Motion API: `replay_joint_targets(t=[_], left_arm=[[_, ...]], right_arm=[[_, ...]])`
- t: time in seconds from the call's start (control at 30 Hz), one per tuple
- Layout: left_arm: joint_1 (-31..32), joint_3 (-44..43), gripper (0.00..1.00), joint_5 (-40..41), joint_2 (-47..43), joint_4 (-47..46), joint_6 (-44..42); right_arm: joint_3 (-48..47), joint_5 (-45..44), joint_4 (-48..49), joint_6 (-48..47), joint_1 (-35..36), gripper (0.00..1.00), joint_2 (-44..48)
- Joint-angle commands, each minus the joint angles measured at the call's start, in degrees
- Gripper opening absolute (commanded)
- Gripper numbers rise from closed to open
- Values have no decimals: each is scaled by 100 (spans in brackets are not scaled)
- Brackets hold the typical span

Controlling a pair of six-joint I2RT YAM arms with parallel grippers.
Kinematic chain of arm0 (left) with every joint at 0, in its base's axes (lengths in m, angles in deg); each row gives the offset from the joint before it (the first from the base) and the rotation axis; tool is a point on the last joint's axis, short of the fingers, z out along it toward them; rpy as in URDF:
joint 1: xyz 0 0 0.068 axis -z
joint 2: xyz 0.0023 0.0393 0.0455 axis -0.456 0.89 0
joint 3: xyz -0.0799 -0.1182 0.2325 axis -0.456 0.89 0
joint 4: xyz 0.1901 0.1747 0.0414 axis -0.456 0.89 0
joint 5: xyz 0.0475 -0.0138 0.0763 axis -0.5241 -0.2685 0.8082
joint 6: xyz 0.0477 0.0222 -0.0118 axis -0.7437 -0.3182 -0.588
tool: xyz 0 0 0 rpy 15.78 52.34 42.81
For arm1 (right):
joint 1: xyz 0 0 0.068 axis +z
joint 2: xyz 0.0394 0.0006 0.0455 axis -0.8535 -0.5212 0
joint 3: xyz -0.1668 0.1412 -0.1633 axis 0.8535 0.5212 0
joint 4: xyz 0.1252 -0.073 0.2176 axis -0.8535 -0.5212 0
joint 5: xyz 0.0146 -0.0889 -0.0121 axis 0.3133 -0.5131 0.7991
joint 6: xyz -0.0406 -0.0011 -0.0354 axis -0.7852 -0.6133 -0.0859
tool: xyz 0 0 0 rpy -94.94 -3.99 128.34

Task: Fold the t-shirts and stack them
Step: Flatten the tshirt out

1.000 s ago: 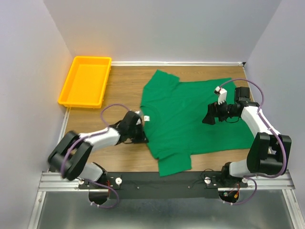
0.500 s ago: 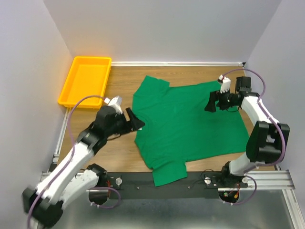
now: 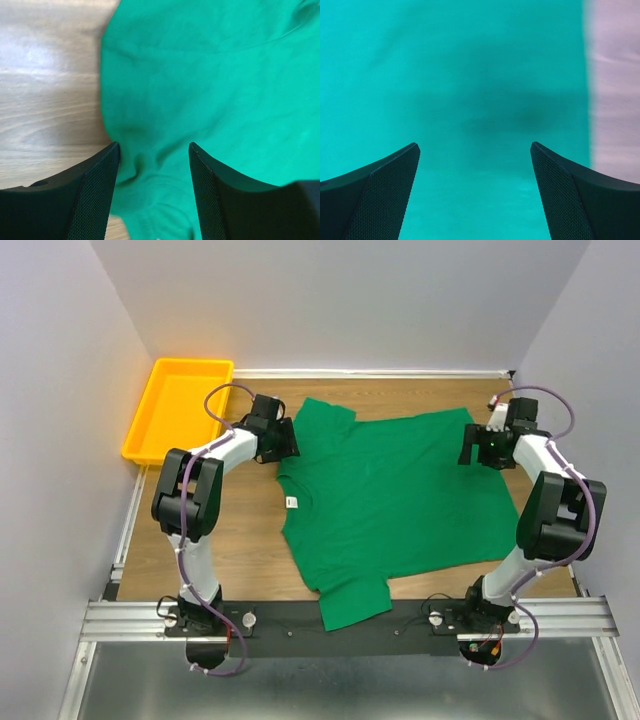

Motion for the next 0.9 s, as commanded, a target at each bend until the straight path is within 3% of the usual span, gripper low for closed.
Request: replay_joint_targets(t=[0.0, 0.2, 0.33, 0.37, 0.4, 0.43, 0.47, 0.5, 0.6, 0.7, 0.8, 0.87], left_arm=[[-80, 202, 65, 290, 226, 326, -489], [-124, 467, 63, -61, 341, 229, -612], [-133, 668, 35, -220, 244, 246, -682], [-133, 739, 22, -246, 105, 247, -718], [-133, 818, 15, -237, 8, 238, -727], [-133, 1019, 1, -237, -89, 264, -753], [-141, 1134, 0, -220, -299, 282, -788], [-176, 1405, 0, -237, -431, 308, -814], [-247, 2054, 0, -272, -992, 361, -858], [-282, 2618, 0, -421, -1668, 387, -824], [-282, 3426, 0, -676, -2382, 440, -674], [-212, 3368, 0, -764, -2673, 615, -525]], right_arm=[[89, -886, 318, 231, -365, 98, -367], [-157, -956, 336, 81, -681, 97, -1001], [-131, -658, 310, 11, -945, 88, -1247], [-79, -527, 292, -76, -998, 84, -1239], [87, -456, 283, -138, -1024, 73, -1204], [176, -403, 275, -191, -1042, 67, -1160], [307, -368, 266, -296, -1077, 59, -1029], [543, -350, 266, -358, -1095, 42, -958], [984, -760, 239, -656, -1182, 18, -564], [1721, -1201, 213, -1157, -1340, 8, 24], [2390, -1317, 64, -1684, -1393, 7, 587], [2662, -1308, -111, -1921, -1385, 7, 1220]])
